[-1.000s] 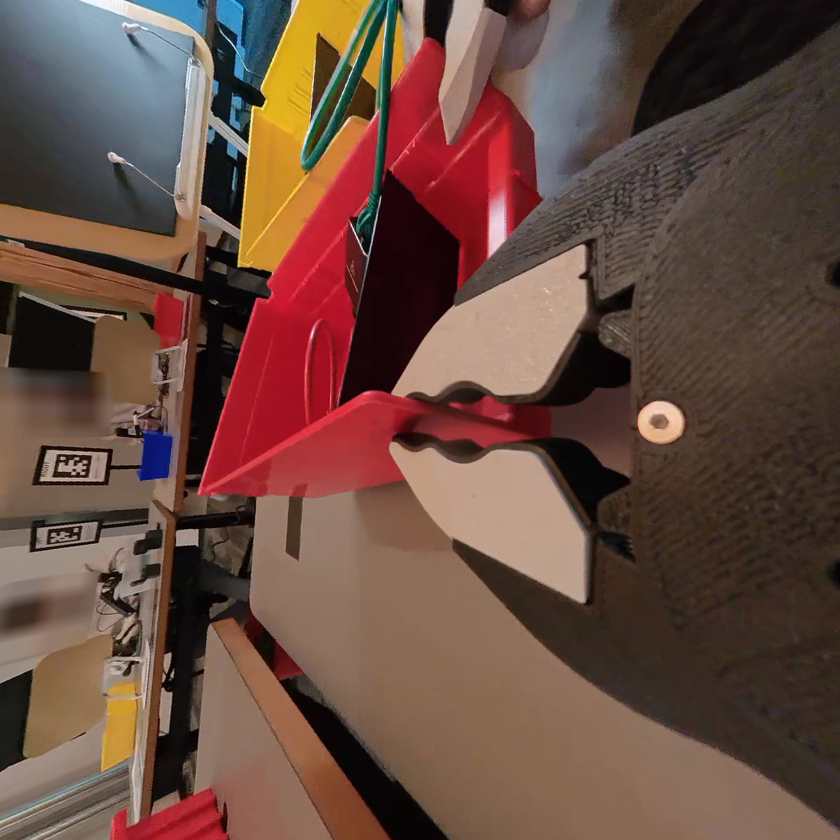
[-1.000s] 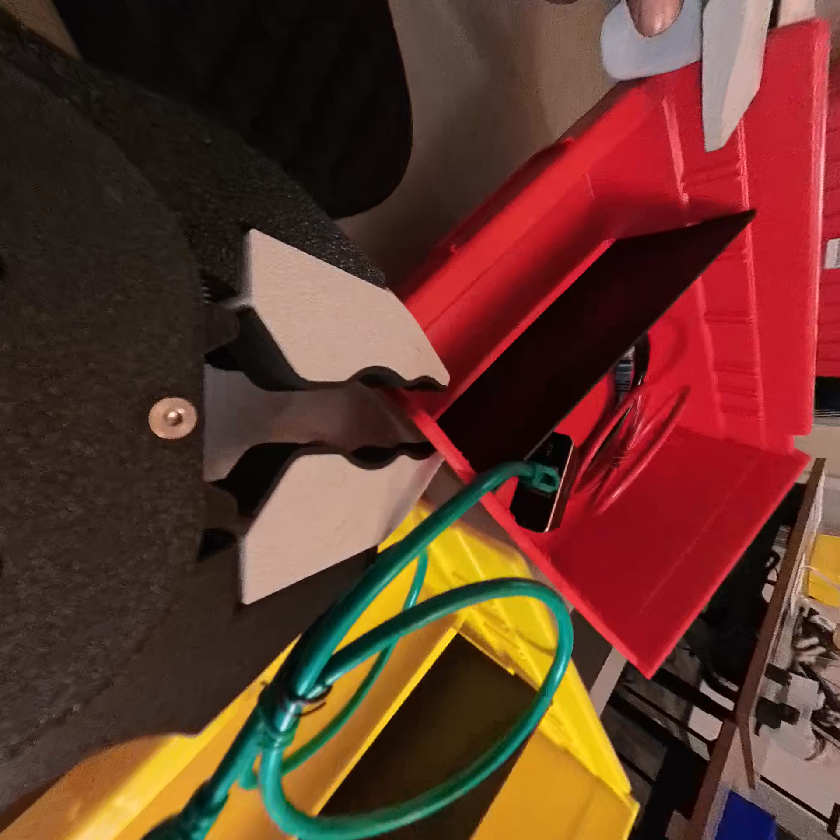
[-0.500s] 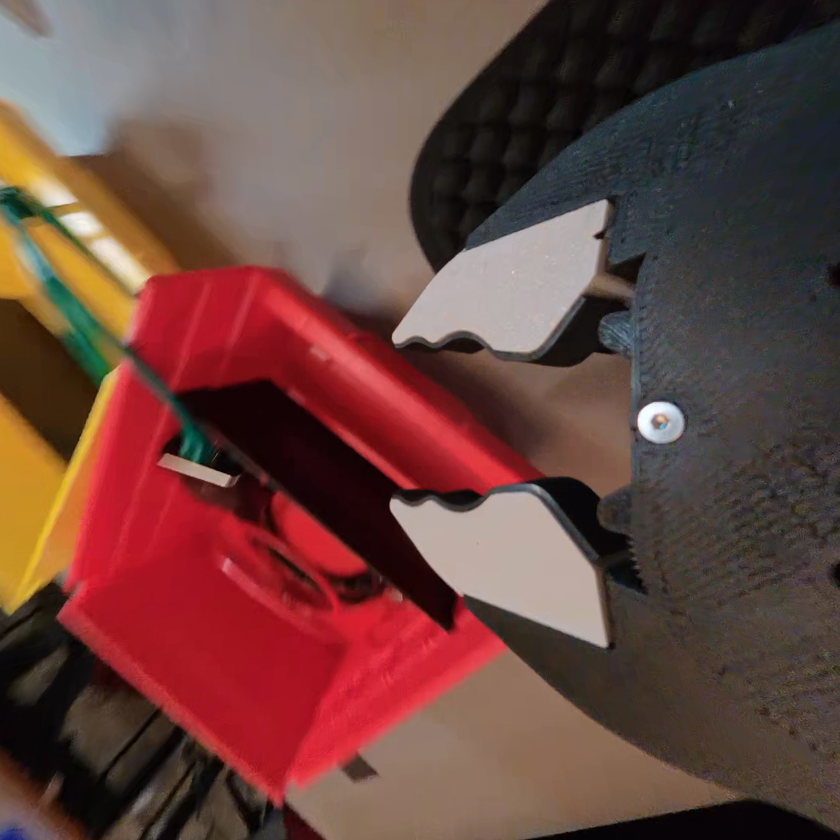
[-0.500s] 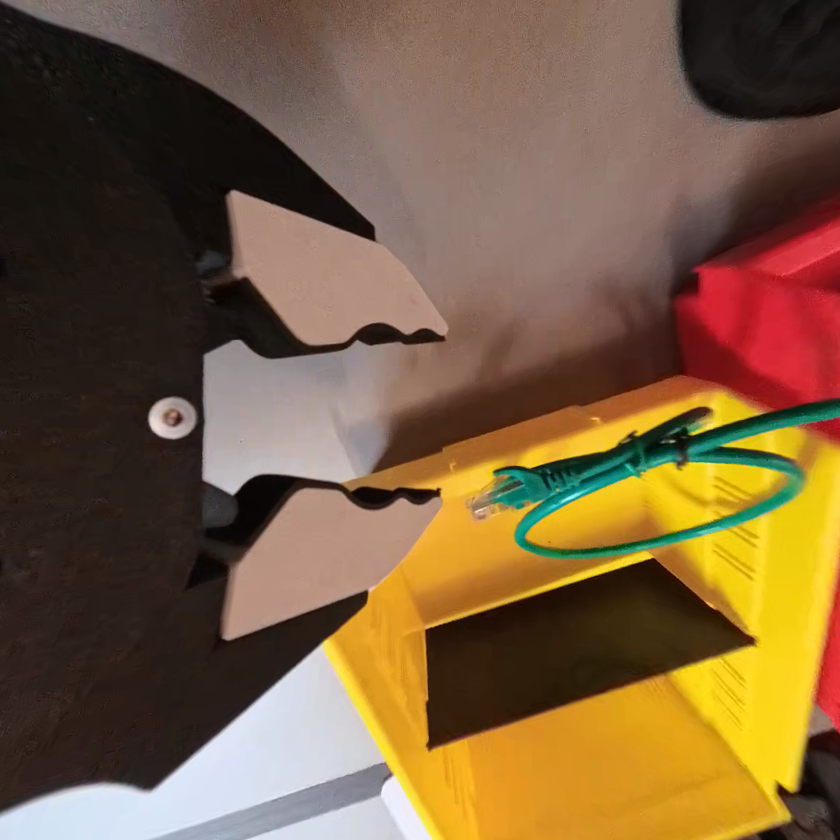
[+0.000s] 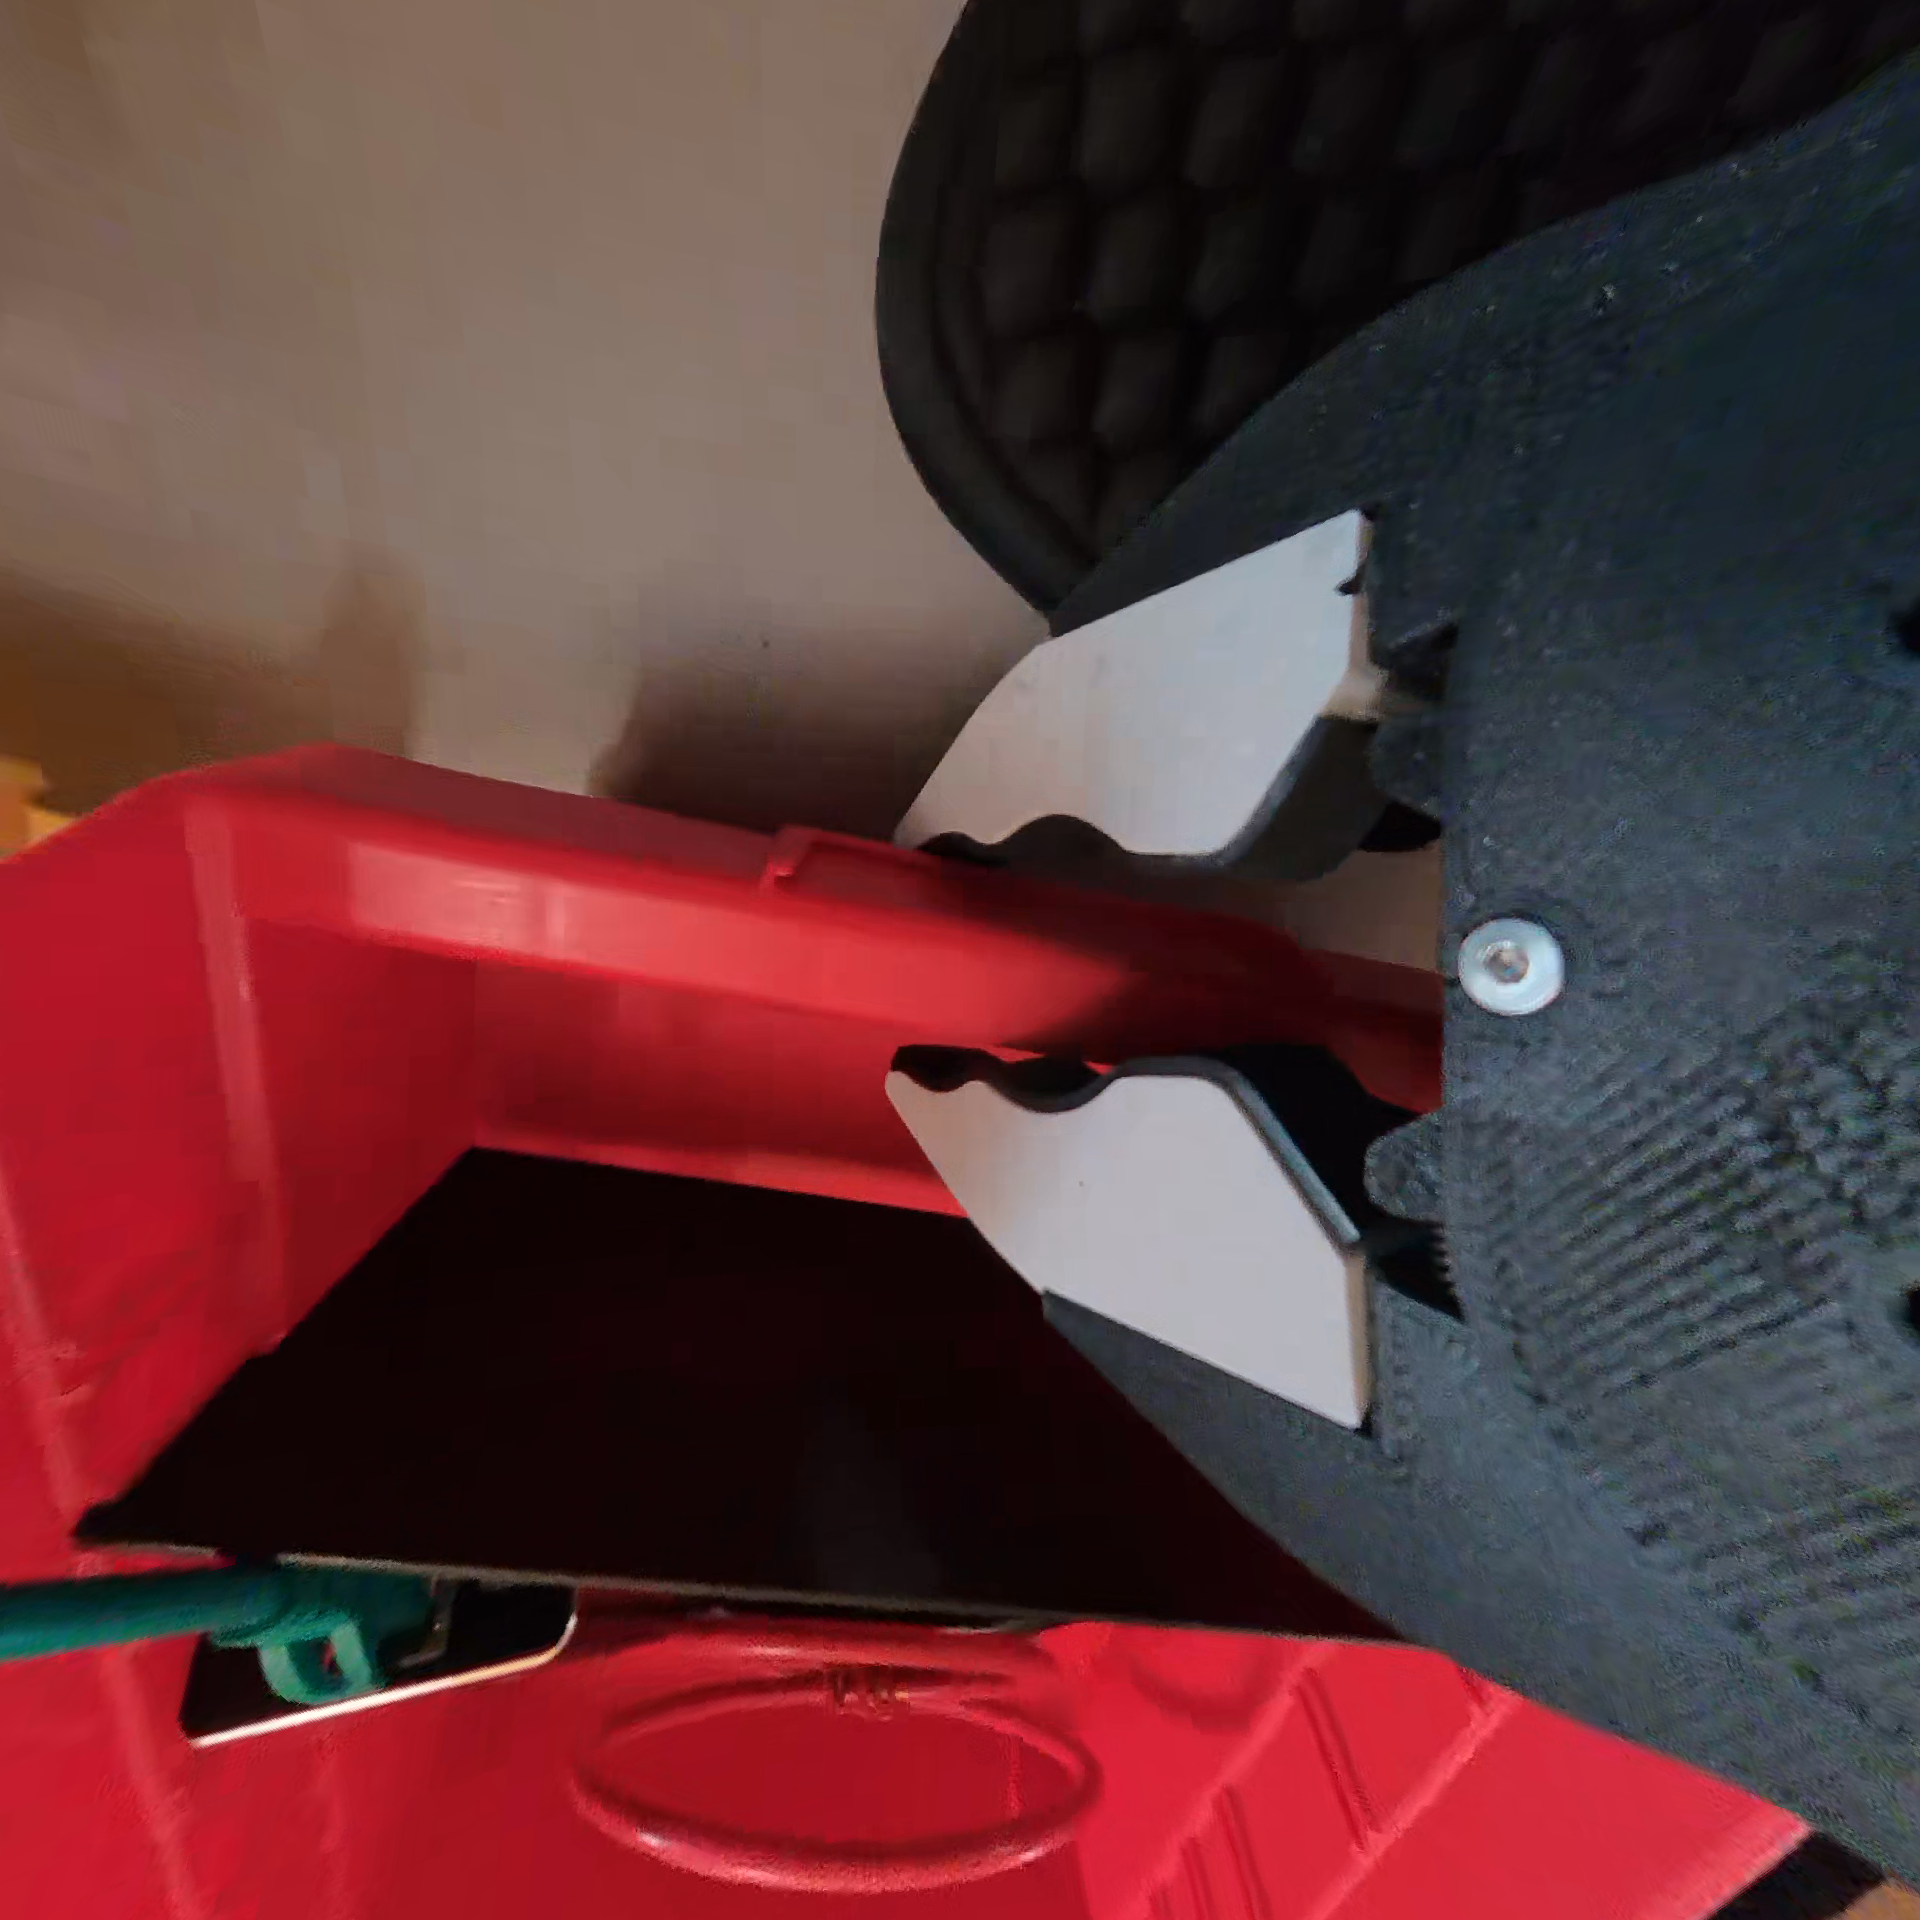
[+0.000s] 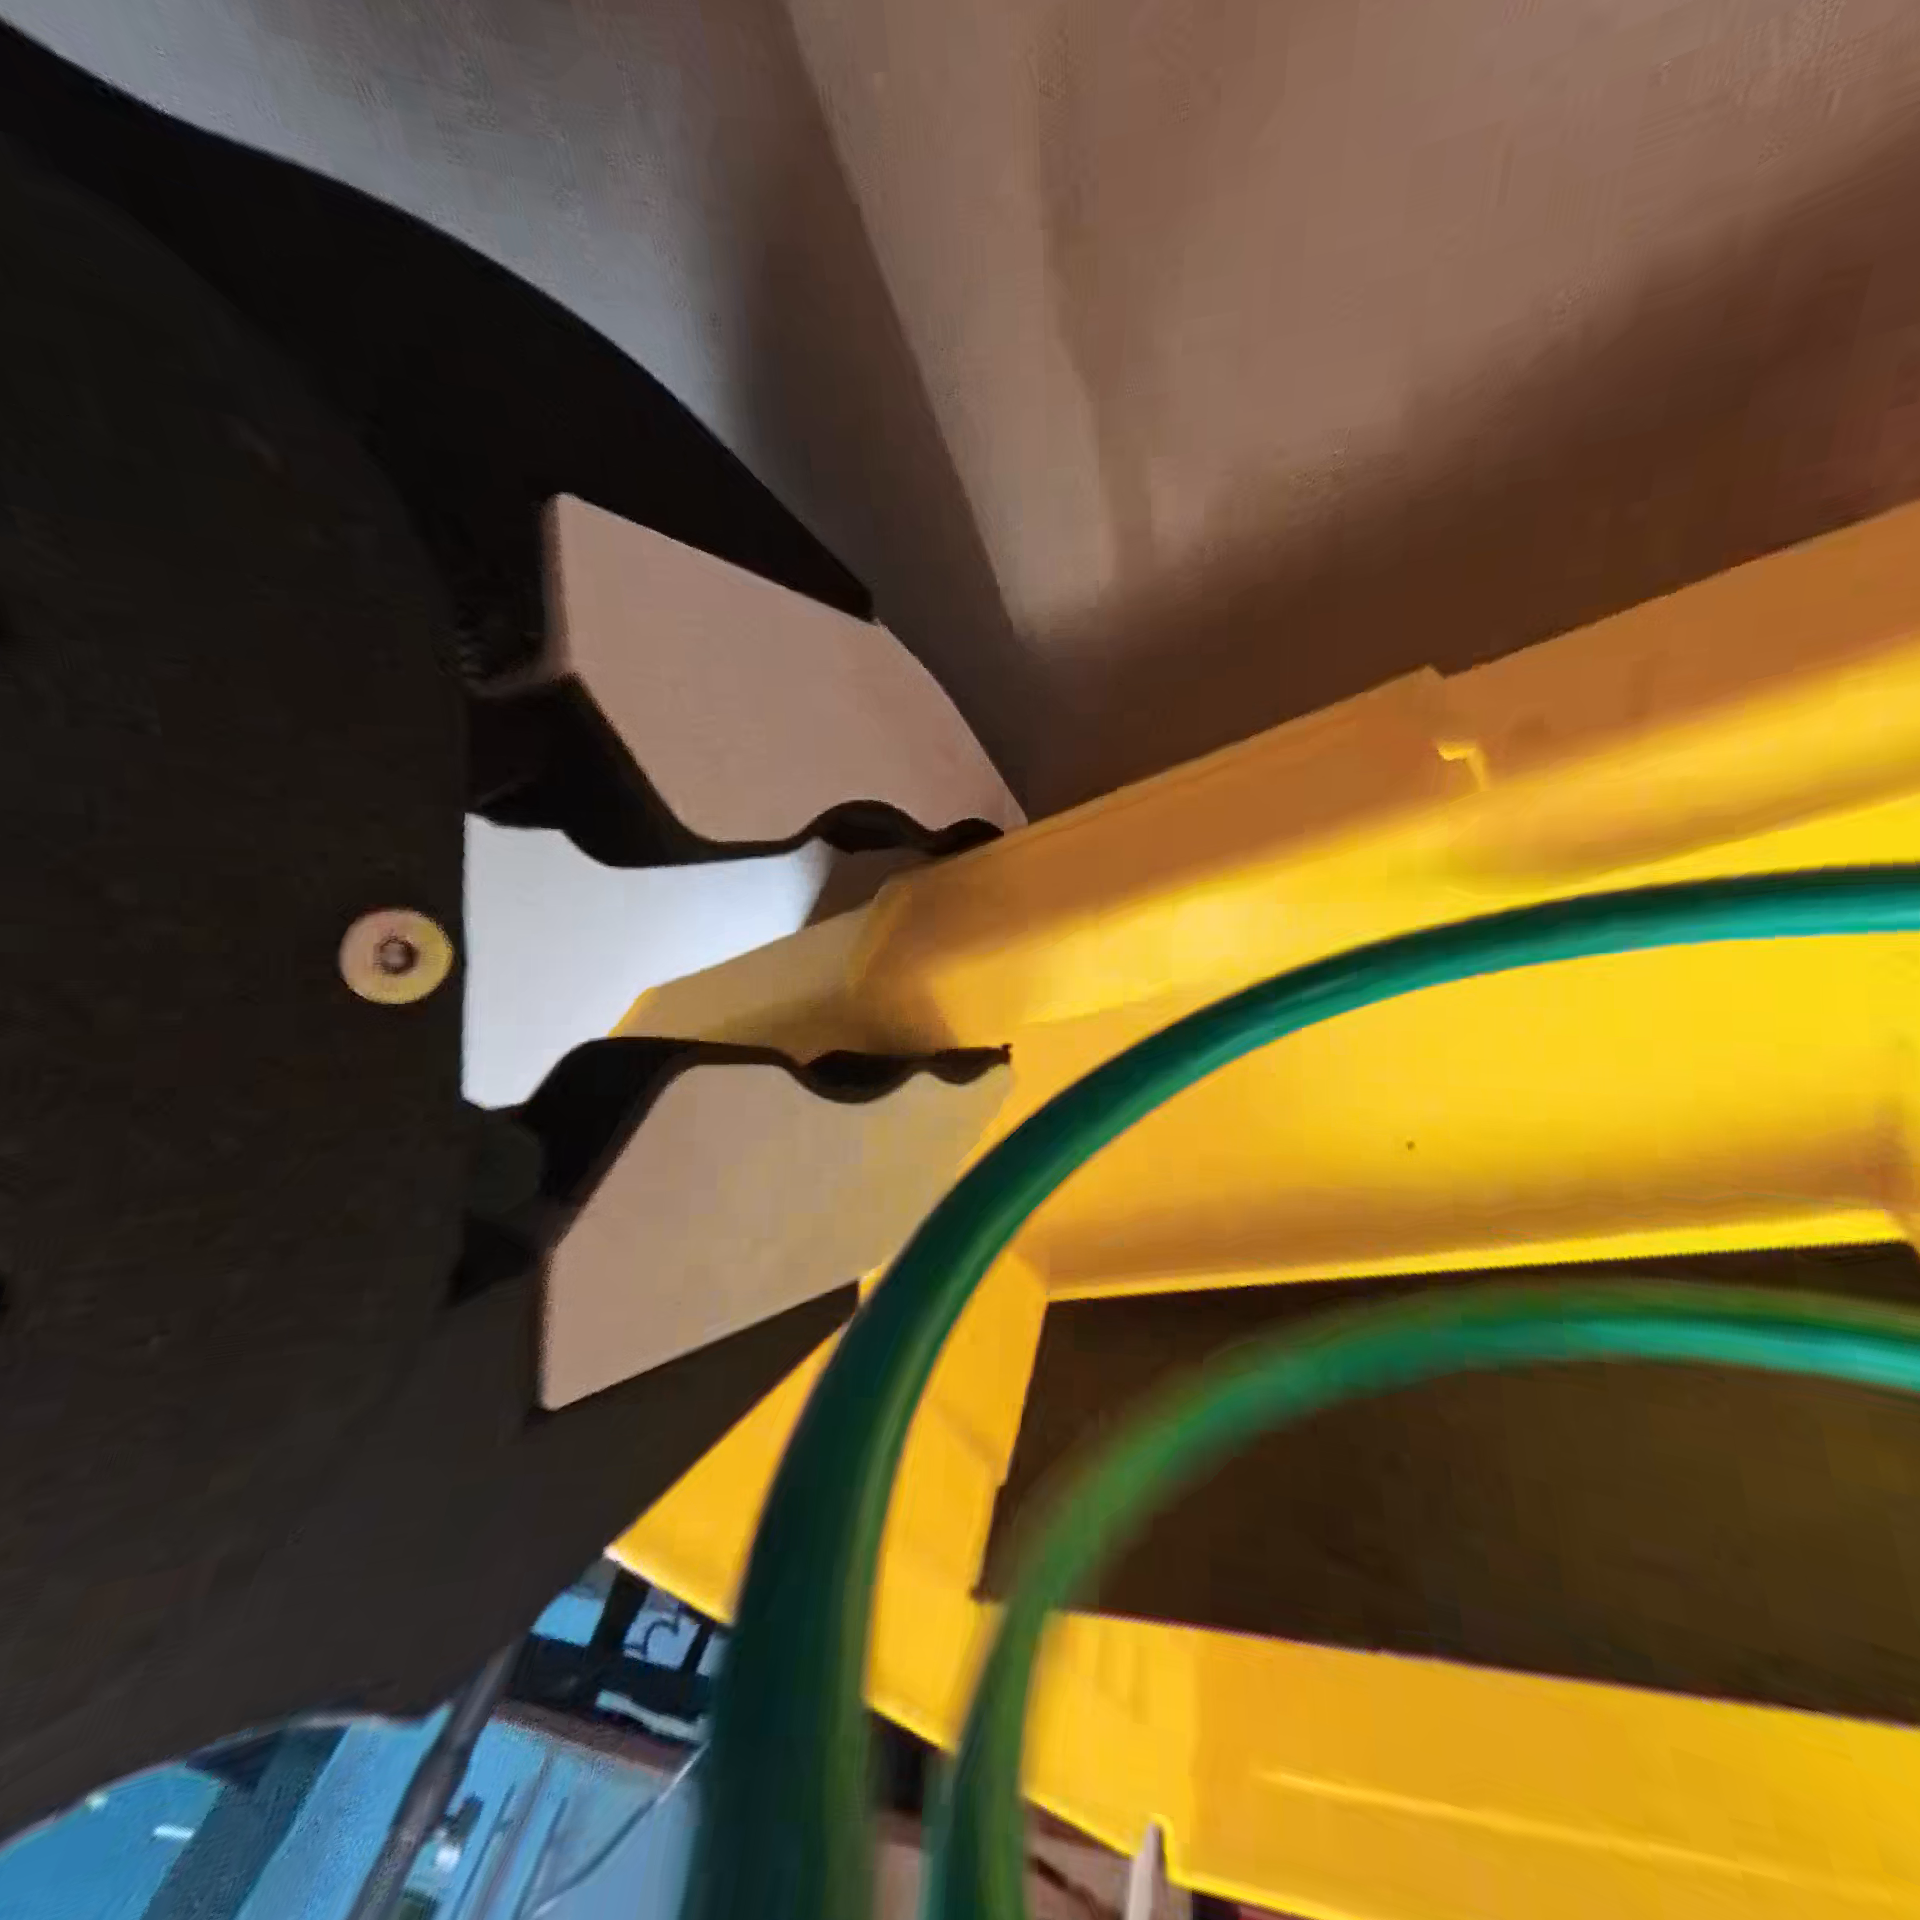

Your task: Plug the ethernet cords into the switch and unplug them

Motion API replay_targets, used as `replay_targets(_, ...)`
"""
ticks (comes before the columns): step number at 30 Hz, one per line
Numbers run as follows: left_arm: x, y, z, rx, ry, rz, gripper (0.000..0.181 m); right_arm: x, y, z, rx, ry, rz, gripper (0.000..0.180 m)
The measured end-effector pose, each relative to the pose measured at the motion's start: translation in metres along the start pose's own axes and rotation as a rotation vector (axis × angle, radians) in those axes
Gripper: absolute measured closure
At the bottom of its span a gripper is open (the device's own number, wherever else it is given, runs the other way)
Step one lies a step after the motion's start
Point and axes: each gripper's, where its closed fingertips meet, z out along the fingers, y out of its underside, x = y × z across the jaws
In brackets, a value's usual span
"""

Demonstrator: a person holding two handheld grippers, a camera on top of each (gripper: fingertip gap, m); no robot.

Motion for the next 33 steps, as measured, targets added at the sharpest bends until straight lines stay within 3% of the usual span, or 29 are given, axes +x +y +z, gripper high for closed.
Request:
replay_targets(7, -0.008, -0.022, -0.044, 0.184, -0.025, -0.150, 0.147, 0.000, 0.094, -0.030, -0.060, 0.035, 0.097, 0.142)
replay_targets(16, -0.022, -0.011, 0.015, -0.056, -0.100, -0.032, 0.147, 0.011, 0.182, -0.050, -0.182, 0.125, 0.235, 0.143)
replay_targets(28, -0.070, -0.027, 0.067, -0.047, -0.171, 0.011, 0.144, 0.075, 0.228, -0.014, -0.248, 0.208, 0.338, 0.139)
replay_targets(33, -0.078, -0.040, 0.065, 0.027, -0.172, -0.049, 0.133, 0.083, 0.216, -0.014, -0.167, 0.196, 0.383, 0.125)
